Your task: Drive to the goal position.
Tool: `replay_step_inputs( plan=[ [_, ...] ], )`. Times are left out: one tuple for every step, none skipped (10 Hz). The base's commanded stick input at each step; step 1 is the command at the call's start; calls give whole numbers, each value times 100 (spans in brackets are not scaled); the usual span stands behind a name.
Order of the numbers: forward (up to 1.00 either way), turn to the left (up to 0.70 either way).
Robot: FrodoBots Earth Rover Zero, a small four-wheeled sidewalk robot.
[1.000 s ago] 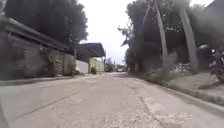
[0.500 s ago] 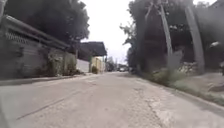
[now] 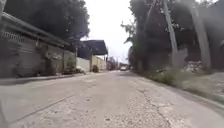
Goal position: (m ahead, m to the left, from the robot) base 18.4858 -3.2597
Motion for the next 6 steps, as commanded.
replay_step_inputs(
  plan=[
    [70,0],
    [70,0],
    [70,0],
    [70,0],
    [70,0],
    [70,0]
  ],
)
